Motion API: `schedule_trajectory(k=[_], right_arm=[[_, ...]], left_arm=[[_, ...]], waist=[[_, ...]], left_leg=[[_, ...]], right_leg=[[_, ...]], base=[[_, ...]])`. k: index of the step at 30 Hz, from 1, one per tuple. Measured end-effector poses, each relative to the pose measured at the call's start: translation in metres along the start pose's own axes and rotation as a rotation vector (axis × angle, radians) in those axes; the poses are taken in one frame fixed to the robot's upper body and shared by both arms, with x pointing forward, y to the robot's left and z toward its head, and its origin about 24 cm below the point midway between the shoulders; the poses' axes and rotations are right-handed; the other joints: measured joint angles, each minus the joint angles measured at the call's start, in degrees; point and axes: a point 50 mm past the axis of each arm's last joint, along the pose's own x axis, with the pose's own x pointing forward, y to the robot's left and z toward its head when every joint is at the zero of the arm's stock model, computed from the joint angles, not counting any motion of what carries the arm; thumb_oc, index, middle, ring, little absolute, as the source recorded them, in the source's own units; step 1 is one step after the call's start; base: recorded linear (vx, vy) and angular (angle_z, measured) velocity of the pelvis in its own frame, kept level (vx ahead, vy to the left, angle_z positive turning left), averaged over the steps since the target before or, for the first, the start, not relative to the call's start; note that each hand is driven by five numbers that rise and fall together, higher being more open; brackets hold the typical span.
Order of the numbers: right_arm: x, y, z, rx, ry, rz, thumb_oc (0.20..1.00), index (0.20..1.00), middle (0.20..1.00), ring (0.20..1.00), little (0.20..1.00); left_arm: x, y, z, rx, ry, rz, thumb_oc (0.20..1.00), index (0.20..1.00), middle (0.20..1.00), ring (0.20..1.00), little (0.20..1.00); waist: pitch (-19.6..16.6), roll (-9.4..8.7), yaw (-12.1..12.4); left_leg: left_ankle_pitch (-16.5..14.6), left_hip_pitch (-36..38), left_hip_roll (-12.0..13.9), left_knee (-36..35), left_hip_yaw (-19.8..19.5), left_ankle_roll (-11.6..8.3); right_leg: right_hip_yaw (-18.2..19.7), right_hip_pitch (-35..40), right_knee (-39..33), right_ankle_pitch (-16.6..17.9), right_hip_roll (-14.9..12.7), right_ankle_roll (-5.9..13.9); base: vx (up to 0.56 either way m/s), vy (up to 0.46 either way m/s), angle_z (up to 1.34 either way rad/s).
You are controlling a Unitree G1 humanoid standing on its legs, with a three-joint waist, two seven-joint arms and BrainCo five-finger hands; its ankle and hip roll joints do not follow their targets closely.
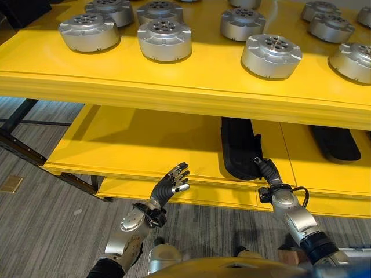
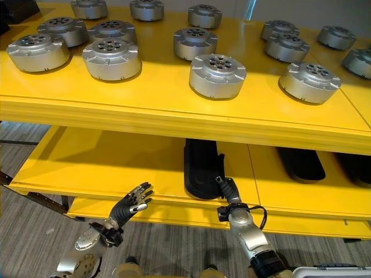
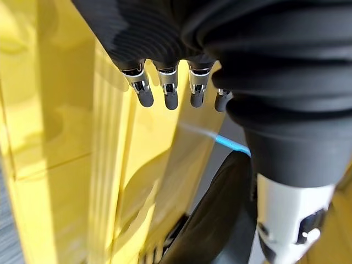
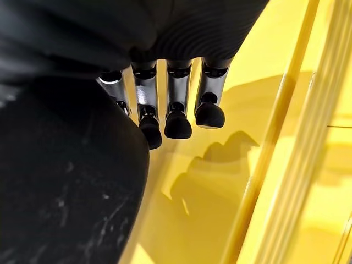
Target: Move parts from the plastic box to the shelf.
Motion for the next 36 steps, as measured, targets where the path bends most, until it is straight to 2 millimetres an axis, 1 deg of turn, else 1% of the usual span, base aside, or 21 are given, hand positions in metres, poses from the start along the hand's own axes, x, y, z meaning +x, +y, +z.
schedule_trajectory(k=[2,5,6,7,8,9,10,11,12,15,16,17,19,20,21,23,24,25,28,32,36], right_arm=[[0.001,-0.001,-0.005,-0.009,0.030,-0.006,0.200,0.200,0.200,0.200,0.200],[0.008,-0.005,-0.001,-0.019,0.033,-0.024,0.200,0.200,0.200,0.200,0.200],[0.016,-0.011,0.010,-0.028,0.008,-0.042,0.200,0.200,0.200,0.200,0.200],[0.021,-0.015,0.018,-0.024,-0.007,-0.059,0.200,0.200,0.200,0.200,0.200],[0.029,-0.022,0.034,-0.023,-0.038,-0.086,0.200,0.200,0.200,0.200,0.200],[0.036,-0.026,0.044,-0.031,-0.056,-0.097,0.200,0.200,0.200,0.200,0.200],[0.046,-0.035,0.063,-0.051,-0.082,-0.124,0.200,0.200,0.200,0.200,0.200],[0.053,-0.045,0.083,-0.056,-0.119,-0.152,0.200,0.200,0.200,0.200,0.200],[0.057,-0.048,0.097,-0.049,-0.149,-0.159,0.200,0.200,0.200,0.200,0.200],[0.060,-0.049,0.124,-0.027,-0.217,-0.158,0.200,0.200,0.200,0.200,0.200],[0.062,-0.052,0.131,-0.028,-0.233,-0.165,0.200,0.200,0.200,0.200,0.200],[0.062,-0.059,0.144,-0.027,-0.269,-0.175,0.200,0.200,0.200,0.200,0.200],[0.063,-0.069,0.164,-0.030,-0.305,-0.184,0.200,0.200,0.200,0.200,0.200],[0.063,-0.073,0.167,-0.030,-0.316,-0.192,0.200,0.200,0.200,0.200,0.200],[0.062,-0.076,0.169,-0.032,-0.322,-0.195,0.200,0.200,0.200,0.200,0.200],[0.062,-0.082,0.177,-0.044,-0.336,-0.200,0.200,0.200,0.200,0.200,0.200],[0.062,-0.092,0.184,-0.053,-0.343,-0.230,0.200,0.200,0.200,0.200,0.200],[0.063,-0.098,0.191,-0.050,-0.340,-0.255,0.200,0.200,0.200,0.200,0.200],[0.065,-0.101,0.191,-0.031,-0.322,-0.261,0.200,0.200,0.200,0.200,0.200],[0.066,-0.105,0.199,-0.010,-0.310,-0.274,0.200,0.200,0.200,0.200,0.200],[0.066,-0.118,0.209,-0.049,-0.289,-0.308,0.200,0.200,0.200,0.200,0.200]], left_arm=[[0.001,-0.002,-0.002,-0.005,0.004,-0.001,1.000,1.000,1.000,1.000,1.000],[0.002,0.000,0.000,0.115,0.032,-0.009,1.000,1.000,1.000,1.000,1.000],[0.006,0.001,0.007,0.176,0.042,-0.023,1.000,1.000,1.000,1.000,1.000],[0.009,0.003,0.011,0.192,0.039,-0.017,1.000,1.000,1.000,1.000,1.000],[0.014,0.005,0.019,0.211,0.025,0.018,1.000,1.000,1.000,1.000,1.000],[0.017,0.006,0.023,0.222,0.012,0.031,1.000,1.000,1.000,1.000,1.000],[0.025,0.006,0.035,0.238,-0.024,0.043,1.000,1.000,1.000,1.000,1.000],[0.034,0.003,0.050,0.254,-0.081,0.034,1.000,1.000,1.000,1.000,1.000],[0.038,0.001,0.060,0.268,-0.124,0.024,1.000,1.000,1.000,1.000,1.000],[0.047,-0.004,0.080,0.298,-0.193,-0.003,1.000,1.000,1.000,1.000,1.000],[0.050,-0.007,0.087,0.309,-0.221,-0.016,1.000,1.000,1.000,1.000,1.000],[0.055,-0.011,0.097,0.321,-0.252,-0.033,1.000,1.000,1.000,1.000,1.000],[0.059,-0.015,0.105,0.300,-0.276,-0.041,1.000,1.000,1.000,1.000,1.000],[0.061,-0.017,0.107,0.304,-0.284,-0.045,1.000,1.000,1.000,1.000,1.000],[0.061,-0.018,0.109,0.292,-0.289,-0.050,1.000,1.000,1.000,1.000,1.000],[0.063,-0.021,0.111,0.258,-0.301,-0.056,1.000,1.000,1.000,1.000,1.000],[0.066,-0.025,0.115,0.235,-0.322,-0.061,1.000,1.000,1.000,1.000,1.000],[0.067,-0.025,0.117,0.232,-0.334,-0.057,1.000,1.000,1.000,1.000,1.000],[0.068,-0.029,0.114,0.238,-0.329,-0.060,1.000,1.000,1.000,1.000,1.000],[0.068,-0.027,0.113,0.239,-0.342,-0.051,1.000,1.000,1.000,1.000,1.000],[0.071,-0.024,0.103,0.237,-0.307,-0.030,1.000,1.000,1.000,1.000,1.000]], waist=[[0.1,0.00,0.3],[1.3,-0.55,0.5],[2.9,-0.90,0.8],[3.7,-1.07,1.0],[4.9,-1.42,1.6],[5.8,-1.54,1.9],[7.3,-1.58,2.2],[9.7,-1.51,3.3],[11.1,-1.52,3.4],[14.8,-1.46,3.5],[15.8,-1.22,3.5],[17.3,-0.82,3.2],[17.9,-0.33,2.9],[18.2,-0.05,2.9],[18.3,0.04,2.9],[18.4,0.18,2.7],[18.6,0.32,2.6],[18.6,0.35,2.1],[18.6,0.39,1.9],[18.6,0.55,1.8],[18.5,0.69,1.6]], left_leg=[[0.0,-0.1,0.1,0.0,0.0,-0.01],[0.0,-0.2,0.3,0.4,-0.1,-0.02],[-0.1,-1.3,0.7,1.6,-0.2,-0.07],[-0.2,-2.3,1.1,2.4,-0.4,-0.06],[-0.3,-4.4,1.9,4.2,-0.8,0.01],[-0.3,-5.5,2.3,5.3,-1.0,0.05],[-0.3,-7.9,3.1,7.2,-2.0,0.06],[-0.3,-10.5,4.0,9.2,-2.8,0.07],[-0.4,-12.5,4.4,10.2,-3.4,0.14],[-0.8,-16.1,4.9,13.8,-3.9,0.63],[-1.5,-17.6,5.1,15.4,-4.0,0.69],[-3.6,-19.9,5.5,19.6,-4.2,1.12],[-6.3,-22.9,6.2,25.1,-4.2,1.81],[-7.1,-23.6,6.2,26.4,-4.3,1.62],[-7.6,-24.3,6.3,28.0,-4.3,2.11],[-9.9,-26.4,6.4,32.4,-4.7,2.46],[-11.4,-28.9,6.3,36.4,-5.0,3.03],[-12.6,-30.1,6.3,38.7,-5.2,3.56],[-13.7,-30.2,6.3,40.1,-4.8,3.95],[-14.5,-30.2,6.3,40.7,-4.0,3.91],[-15.6,-30.4,6.3,42.8,-3.5,4.32]], right_leg=[[0.0,0.0,0.0,0.0,0.1,0.00],[0.0,0.0,0.2,0.0,0.2,0.00],[-0.1,-0.7,1.0,-0.1,0.3,-0.08],[-0.1,-1.4,1.2,-0.1,0.5,-0.20],[-0.1,-3.1,2.3,-0.1,0.8,-0.51],[-0.1,-3.9,3.1,-0.2,0.9,-0.72],[-0.5,-5.7,4.4,-0.4,1.2,-1.18],[-1.0,-8.0,6.5,-0.7,1.5,-1.84],[-1.1,-9.6,7.9,-1.2,1.4,-2.39],[-1.0,-13.8,12.7,-2.0,0.1,-3.08],[-0.9,-15.2,14.6,-2.6,-0.5,-3.31],[0.2,-17.5,18.6,-4.1,-1.7,-3.33],[1.4,-21.0,23.7,-5.9,-3.4,-3.37],[1.8,-21.6,24.7,-6.3,-3.8,-3.45],[2.1,-22.3,26.1,-6.6,-4.4,-3.19],[3.4,-24.6,30.0,-8.3,-5.5,-3.12],[4.6,-27.3,33.9,-9.7,-6.7,-3.02],[5.2,-28.5,35.7,-10.3,-7.6,-2.99],[6.1,-28.8,36.3,-10.3,-8.4,-2.71],[6.7,-29.5,36.6,-10.2,-8.8,-2.50],[8.0,-30.5,38.4,-10.9,-9.4,-2.05]], base=[[0.01,-0.065,0.01],[-0.06,-0.079,0.01],[-0.11,-0.092,0.05],[-0.17,-0.137,0.06],[-0.19,-0.139,0.06],[-0.33,-0.171,0.12],[-0.24,-0.099,0.14],[-0.31,-0.098,0.21],[-0.21,-0.044,0.14],[-0.20,-0.012,0.02],[-0.22,0.056,-0.04],[-0.23,0.046,-0.10],[-0.18,0.044,-0.13],[-0.16,0.050,-0.06],[-0.13,0.044,0.00],[-0.15,0.068,-0.04],[-0.17,0.085,-0.03],[-0.14,0.073,0.00],[-0.11,0.064,-0.06],[-0.03,0.055,-0.08],[-0.01,0.016,-0.07]])
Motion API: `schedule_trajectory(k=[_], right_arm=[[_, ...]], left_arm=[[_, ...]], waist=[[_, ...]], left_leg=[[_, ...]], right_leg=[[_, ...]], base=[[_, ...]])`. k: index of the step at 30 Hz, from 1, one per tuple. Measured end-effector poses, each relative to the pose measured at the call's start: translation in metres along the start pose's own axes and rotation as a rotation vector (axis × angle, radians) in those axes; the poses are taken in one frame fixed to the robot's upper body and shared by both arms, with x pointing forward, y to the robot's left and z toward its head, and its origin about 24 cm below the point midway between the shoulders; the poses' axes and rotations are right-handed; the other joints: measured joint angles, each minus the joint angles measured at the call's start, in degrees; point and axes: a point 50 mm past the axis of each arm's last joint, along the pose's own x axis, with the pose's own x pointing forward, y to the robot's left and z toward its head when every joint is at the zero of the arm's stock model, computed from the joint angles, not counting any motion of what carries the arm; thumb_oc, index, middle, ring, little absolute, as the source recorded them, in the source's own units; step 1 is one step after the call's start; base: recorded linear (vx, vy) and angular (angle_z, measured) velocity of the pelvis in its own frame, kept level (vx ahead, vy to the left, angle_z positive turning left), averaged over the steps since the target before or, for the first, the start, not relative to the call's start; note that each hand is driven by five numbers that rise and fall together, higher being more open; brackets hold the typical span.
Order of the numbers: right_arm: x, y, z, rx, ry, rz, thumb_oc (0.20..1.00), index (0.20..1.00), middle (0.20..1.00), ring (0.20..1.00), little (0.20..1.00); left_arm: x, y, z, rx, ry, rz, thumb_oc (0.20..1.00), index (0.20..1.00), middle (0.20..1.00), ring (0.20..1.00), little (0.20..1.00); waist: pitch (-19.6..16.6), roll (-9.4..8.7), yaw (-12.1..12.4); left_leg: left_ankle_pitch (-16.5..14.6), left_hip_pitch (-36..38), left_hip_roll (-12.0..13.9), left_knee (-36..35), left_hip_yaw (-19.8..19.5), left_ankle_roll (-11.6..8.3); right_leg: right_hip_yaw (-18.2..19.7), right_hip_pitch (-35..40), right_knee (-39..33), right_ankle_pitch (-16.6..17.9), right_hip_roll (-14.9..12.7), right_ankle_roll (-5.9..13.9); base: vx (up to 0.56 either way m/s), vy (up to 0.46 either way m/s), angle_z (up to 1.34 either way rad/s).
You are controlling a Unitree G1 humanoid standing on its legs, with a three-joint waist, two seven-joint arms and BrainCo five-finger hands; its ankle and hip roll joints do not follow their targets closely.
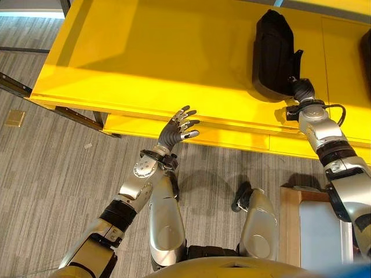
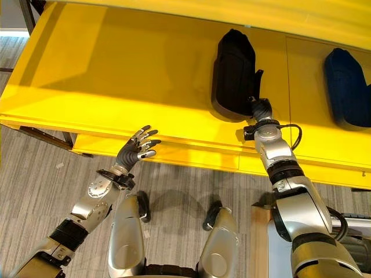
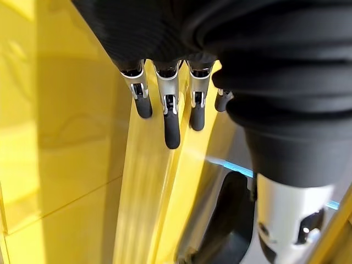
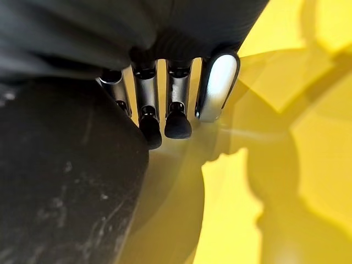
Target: Move parts from the plastic box to the shelf.
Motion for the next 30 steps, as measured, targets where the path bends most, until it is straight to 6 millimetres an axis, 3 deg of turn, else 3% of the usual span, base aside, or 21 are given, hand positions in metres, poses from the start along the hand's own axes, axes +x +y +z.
schedule_trajectory(k=[3,6,8,16,18,23,30], right_arm=[[0.005,-0.023,-0.002,-0.026,0.049,-0.057,0.200,0.200,0.200,0.200,0.200],[0.009,-0.040,0.010,-0.041,0.067,-0.079,0.200,0.200,0.200,0.200,0.200],[0.012,-0.043,0.023,-0.111,0.058,-0.088,0.200,0.200,0.200,0.200,0.200],[0.015,-0.057,0.041,-0.303,0.039,-0.140,0.200,0.200,0.200,0.200,0.200],[0.015,-0.070,0.046,-0.383,0.028,-0.182,0.200,0.200,0.200,0.200,0.200],[0.015,-0.065,0.047,-0.466,0.009,-0.172,0.200,0.200,0.200,0.200,0.200],[0.015,-0.062,0.045,-0.453,0.016,-0.149,0.200,0.200,0.200,0.200,0.200]], left_arm=[[-0.001,-0.003,-0.002,0.000,-0.003,-0.013,1.000,1.000,1.000,1.000,1.000],[-0.001,-0.003,0.001,-0.006,-0.023,-0.015,1.000,1.000,1.000,1.000,1.000],[-0.001,-0.004,0.001,-0.006,-0.023,-0.019,1.000,1.000,1.000,1.000,1.000],[-0.002,-0.006,-0.001,-0.021,-0.027,-0.036,1.000,1.000,1.000,1.000,1.000],[-0.001,-0.010,0.000,-0.018,-0.033,-0.062,1.000,1.000,1.000,1.000,1.000],[-0.002,-0.012,0.000,-0.035,-0.047,-0.069,1.000,1.000,1.000,1.000,1.000],[-0.003,-0.011,-0.002,-0.051,-0.041,-0.060,1.000,1.000,1.000,1.000,1.000]], waist=[[-0.1,0.23,0.2],[0.0,0.60,0.2],[0.0,1.17,0.2],[0.0,1.63,0.7],[0.0,2.29,1.3],[0.2,3.25,1.2],[0.2,3.29,0.8]], left_leg=[[-1.2,-0.2,0.0,1.8,-0.2,-0.16],[-1.7,-1.4,0.1,3.0,-0.2,-0.09],[-1.8,-1.6,0.4,3.4,-0.4,-0.17],[-1.7,-1.7,0.4,3.0,-0.2,-0.28],[-1.7,-2.2,0.1,2.7,-0.2,-0.30],[-0.9,-2.1,-0.6,0.8,0.0,-0.40],[-0.4,-1.4,-1.0,-0.5,0.1,-0.42]], right_leg=[[0.3,-0.2,1.7,-0.8,-0.7,0.17],[0.8,-1.7,2.9,-1.1,-0.9,0.18],[0.9,-2.0,3.6,-1.4,-0.9,0.35],[1.0,-2.4,3.6,-1.7,-0.8,0.08],[1.0,-2.9,3.6,-1.7,-0.9,0.20],[0.5,-2.9,2.2,-1.4,-1.1,0.65],[0.1,-2.0,1.4,-1.3,-1.2,0.71]], base=[[0.00,0.000,0.00],[0.00,-0.009,-0.01],[0.00,-0.014,-0.02],[0.00,0.000,0.00],[-0.04,-0.005,0.03],[-0.03,0.025,0.04],[0.00,0.005,0.02]])
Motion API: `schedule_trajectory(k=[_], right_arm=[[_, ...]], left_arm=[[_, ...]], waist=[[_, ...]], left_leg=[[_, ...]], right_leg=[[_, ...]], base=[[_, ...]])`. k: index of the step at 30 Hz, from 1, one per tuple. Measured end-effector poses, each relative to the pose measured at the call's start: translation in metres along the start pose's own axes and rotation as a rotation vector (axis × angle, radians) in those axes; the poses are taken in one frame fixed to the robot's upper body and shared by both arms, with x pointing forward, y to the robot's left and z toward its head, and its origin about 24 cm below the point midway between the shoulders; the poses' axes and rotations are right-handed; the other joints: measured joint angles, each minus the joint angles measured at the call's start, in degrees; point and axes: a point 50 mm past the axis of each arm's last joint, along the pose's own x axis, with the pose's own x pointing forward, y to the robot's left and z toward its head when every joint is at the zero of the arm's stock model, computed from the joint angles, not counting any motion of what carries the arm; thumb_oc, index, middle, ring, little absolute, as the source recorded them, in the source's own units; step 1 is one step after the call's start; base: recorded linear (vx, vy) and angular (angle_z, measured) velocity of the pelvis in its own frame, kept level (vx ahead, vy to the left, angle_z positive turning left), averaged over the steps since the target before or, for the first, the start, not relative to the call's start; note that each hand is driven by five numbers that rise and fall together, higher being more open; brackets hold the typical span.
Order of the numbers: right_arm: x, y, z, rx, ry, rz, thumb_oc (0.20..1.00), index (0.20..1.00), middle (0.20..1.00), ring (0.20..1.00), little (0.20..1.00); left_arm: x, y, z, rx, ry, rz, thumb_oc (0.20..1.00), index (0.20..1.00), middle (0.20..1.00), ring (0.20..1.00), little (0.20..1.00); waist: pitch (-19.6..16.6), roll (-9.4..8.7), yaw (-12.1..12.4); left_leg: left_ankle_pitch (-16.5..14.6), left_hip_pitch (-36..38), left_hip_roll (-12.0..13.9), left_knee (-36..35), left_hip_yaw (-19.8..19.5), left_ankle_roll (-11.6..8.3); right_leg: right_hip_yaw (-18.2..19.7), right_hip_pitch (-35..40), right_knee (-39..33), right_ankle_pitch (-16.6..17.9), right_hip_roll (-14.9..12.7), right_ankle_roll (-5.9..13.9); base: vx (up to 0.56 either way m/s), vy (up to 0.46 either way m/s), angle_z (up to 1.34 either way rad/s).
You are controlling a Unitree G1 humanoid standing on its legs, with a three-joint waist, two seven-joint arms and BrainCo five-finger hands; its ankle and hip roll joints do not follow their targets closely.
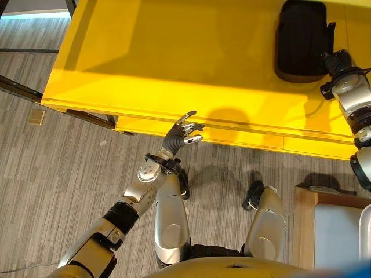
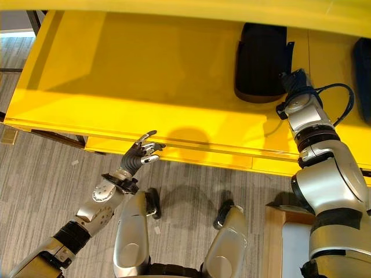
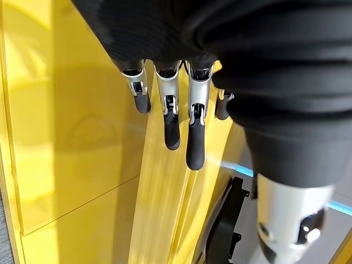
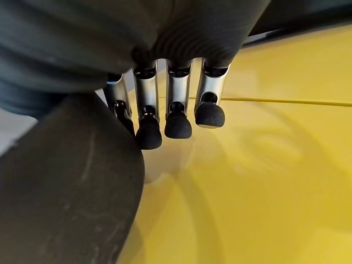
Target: Move parts from the plastic box to the shelf.
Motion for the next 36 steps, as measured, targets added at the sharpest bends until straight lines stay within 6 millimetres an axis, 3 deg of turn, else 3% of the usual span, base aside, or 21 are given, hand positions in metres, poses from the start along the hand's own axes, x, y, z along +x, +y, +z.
schedule_trajectory(k=[10,21,36], right_arm=[[-0.006,0.019,0.000,0.039,-0.053,0.055,0.200,0.200,0.200,0.200,0.200],[-0.009,0.019,-0.006,0.048,-0.068,0.029,0.200,0.200,0.200,0.200,0.200],[-0.008,0.016,-0.016,-0.073,-0.057,-0.052,0.200,0.200,0.200,0.200,0.200]], left_arm=[[-0.003,0.005,-0.001,-0.001,0.005,0.023,1.000,1.000,1.000,1.000,1.000],[-0.004,0.005,-0.001,0.000,0.003,0.033,1.000,1.000,1.000,1.000,1.000],[-0.002,0.004,0.001,0.005,0.003,0.019,1.000,1.000,1.000,1.000,1.000]], waist=[[0.0,-0.01,-0.8],[0.1,-0.28,-1.0],[0.1,-0.46,-0.9]], left_leg=[[0.6,0.8,-0.1,-1.5,0.6,-0.15],[0.8,1.2,-0.1,-2.3,1.3,-0.02],[0.9,0.8,-0.2,-2.3,1.1,0.05]], right_leg=[[0.0,0.3,-1.1,0.3,0.4,-0.06],[0.2,0.5,-2.6,1.4,0.9,0.09],[0.1,0.4,-2.8,1.5,0.9,0.15]], base=[[0.00,0.004,-0.01],[0.01,-0.002,-0.01],[0.00,0.000,0.00]])
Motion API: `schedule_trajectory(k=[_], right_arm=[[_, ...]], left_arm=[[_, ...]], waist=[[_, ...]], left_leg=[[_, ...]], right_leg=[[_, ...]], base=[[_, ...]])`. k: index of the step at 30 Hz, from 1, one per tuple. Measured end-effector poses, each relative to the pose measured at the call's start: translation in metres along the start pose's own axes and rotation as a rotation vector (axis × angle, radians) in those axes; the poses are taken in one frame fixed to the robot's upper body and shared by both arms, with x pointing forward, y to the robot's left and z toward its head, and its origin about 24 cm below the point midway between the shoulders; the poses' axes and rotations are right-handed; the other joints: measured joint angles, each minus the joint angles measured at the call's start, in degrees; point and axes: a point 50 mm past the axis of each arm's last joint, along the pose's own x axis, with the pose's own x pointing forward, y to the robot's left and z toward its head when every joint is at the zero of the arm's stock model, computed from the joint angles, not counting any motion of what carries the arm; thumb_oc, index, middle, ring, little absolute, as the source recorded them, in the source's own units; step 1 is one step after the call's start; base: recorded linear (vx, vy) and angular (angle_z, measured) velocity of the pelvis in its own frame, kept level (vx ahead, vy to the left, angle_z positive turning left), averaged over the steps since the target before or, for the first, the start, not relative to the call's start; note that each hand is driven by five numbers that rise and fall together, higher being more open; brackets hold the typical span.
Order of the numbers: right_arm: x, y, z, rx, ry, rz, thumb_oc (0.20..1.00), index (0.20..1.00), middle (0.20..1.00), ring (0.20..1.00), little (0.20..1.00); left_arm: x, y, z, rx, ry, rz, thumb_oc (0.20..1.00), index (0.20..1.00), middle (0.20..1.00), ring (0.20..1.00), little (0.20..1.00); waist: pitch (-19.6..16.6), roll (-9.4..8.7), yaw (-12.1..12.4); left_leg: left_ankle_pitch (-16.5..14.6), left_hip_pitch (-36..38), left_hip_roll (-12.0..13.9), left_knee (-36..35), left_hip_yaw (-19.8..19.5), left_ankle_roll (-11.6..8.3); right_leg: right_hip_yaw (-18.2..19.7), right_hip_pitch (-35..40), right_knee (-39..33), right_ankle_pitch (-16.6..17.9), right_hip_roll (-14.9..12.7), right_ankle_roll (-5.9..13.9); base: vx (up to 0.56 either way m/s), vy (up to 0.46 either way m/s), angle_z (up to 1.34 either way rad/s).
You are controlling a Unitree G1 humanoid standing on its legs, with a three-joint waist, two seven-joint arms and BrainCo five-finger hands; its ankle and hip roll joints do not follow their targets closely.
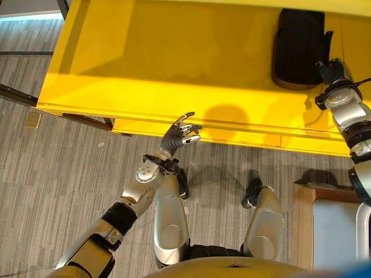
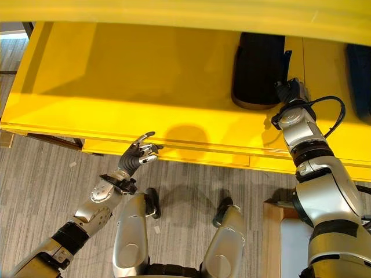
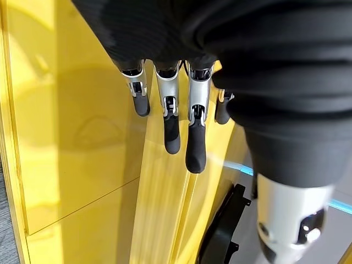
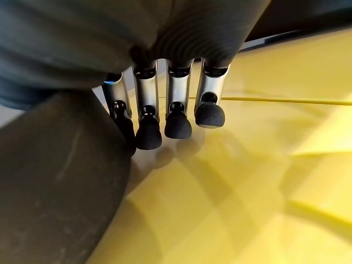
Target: Move parts from the plastic box to the shelf.
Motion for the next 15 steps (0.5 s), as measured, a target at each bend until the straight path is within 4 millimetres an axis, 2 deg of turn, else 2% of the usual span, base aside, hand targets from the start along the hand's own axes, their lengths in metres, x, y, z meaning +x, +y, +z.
schedule_trajectory(k=[11,15], right_arm=[[-0.0001,-0.0014,0.0001,-0.123,-0.039,-0.015,0.200,0.200,0.200,0.200,0.200],[0.0005,-0.0075,-0.0015,-0.186,-0.061,-0.031,0.200,0.200,0.200,0.200,0.200]], left_arm=[[-0.0002,0.0009,0.0007,0.007,0.001,-0.011,1.000,1.000,1.000,1.000,1.000],[-0.0003,0.0016,0.0010,0.011,0.002,-0.011,1.000,1.000,1.000,1.000,1.000]], waist=[[0.0,0.00,0.0],[0.0,0.00,0.0]], left_leg=[[0.0,0.0,0.0,-0.1,0.0,0.00],[0.0,0.0,0.0,-0.1,0.0,0.00]], right_leg=[[0.0,0.0,-0.2,0.1,0.1,0.01],[0.0,0.0,-0.2,0.1,0.1,0.00]], base=[[0.00,0.000,0.00],[0.00,0.000,0.00]])
